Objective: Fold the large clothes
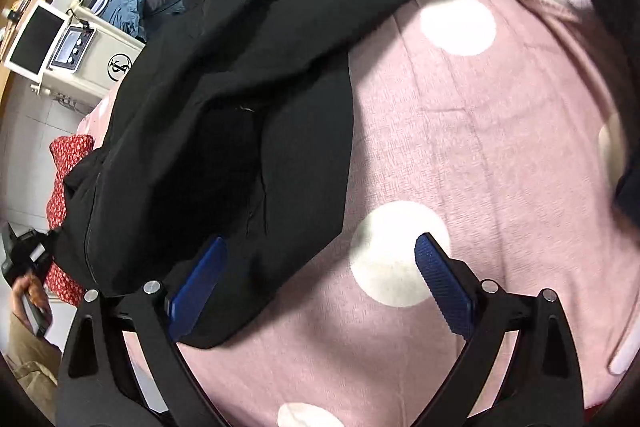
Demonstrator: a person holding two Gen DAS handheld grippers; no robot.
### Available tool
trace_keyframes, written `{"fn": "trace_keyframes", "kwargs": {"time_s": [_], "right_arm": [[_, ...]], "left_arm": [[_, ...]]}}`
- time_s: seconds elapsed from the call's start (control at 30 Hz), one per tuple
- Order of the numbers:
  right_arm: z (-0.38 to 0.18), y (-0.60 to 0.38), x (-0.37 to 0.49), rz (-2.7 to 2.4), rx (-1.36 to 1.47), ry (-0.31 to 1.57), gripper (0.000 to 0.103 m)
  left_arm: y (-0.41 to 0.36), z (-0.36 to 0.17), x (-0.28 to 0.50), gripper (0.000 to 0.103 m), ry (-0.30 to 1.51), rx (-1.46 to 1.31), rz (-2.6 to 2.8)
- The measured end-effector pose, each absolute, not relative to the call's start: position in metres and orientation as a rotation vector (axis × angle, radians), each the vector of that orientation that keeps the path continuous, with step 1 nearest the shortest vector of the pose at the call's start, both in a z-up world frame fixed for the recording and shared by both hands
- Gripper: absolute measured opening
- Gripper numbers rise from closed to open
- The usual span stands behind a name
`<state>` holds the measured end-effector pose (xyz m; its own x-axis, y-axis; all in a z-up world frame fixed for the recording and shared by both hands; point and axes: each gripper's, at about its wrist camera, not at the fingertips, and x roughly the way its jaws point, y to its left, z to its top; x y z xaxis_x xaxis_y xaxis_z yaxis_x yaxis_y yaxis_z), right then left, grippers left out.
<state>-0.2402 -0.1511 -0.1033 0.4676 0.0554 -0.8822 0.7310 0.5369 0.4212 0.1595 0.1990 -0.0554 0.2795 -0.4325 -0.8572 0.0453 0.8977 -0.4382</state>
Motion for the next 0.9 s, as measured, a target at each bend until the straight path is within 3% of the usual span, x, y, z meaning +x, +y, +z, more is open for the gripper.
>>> {"fn": "trace_keyframes", "kwargs": {"time_s": [0.2, 0.23, 0.27, 0.33, 0.37, 0.47, 0.67, 0.73, 0.8, 0.87, 0.9], "right_arm": [[-0.125, -0.132, -0.196, -0.302, 0.832, 1.027, 0.094], [-0.128, -0.13, -0.188, -0.281, 0.825, 1.038, 0.083], [-0.13, -0.127, -0.179, -0.257, 0.813, 1.052, 0.052], [-0.123, -0.127, -0.164, -0.284, 0.772, 1.097, 0.024], [-0.119, -0.129, -0.164, -0.292, 0.79, 1.093, 0.015], [-0.098, -0.149, -0.185, -0.285, 0.905, 1.046, 0.005], [0.002, -0.196, -0.292, -0.307, 1.099, 0.876, 0.003], [0.012, -0.209, -0.313, -0.343, 1.147, 0.912, 0.004], [0.009, -0.216, -0.329, -0.4, 1.199, 0.916, 0.014], [-0.002, -0.215, -0.339, -0.508, 1.193, 0.942, 0.092], [-0.007, -0.212, -0.338, -0.576, 1.157, 0.964, 0.094]], "left_arm": [[0.21, -0.078, 0.144, 0.003, 1.305, -0.411, -0.294], [0.211, -0.08, 0.142, 0.003, 1.313, -0.414, -0.295], [0.221, -0.081, 0.147, 0.003, 1.317, -0.408, -0.302], [0.216, -0.072, 0.149, 0.003, 1.315, -0.369, -0.328], [0.214, -0.069, 0.156, 0.003, 1.314, -0.35, -0.345], [0.213, -0.063, 0.145, 0.003, 1.335, -0.289, -0.422], [0.223, -0.047, 0.083, 0.003, 1.418, -0.108, -0.603], [0.234, -0.066, 0.06, 0.003, 1.505, -0.069, -0.639], [0.237, -0.093, 0.047, 0.004, 1.589, -0.043, -0.622], [0.241, -0.117, 0.04, 0.006, 1.638, -0.039, -0.572], [0.243, -0.127, 0.039, 0.008, 1.657, -0.063, -0.528]]}}
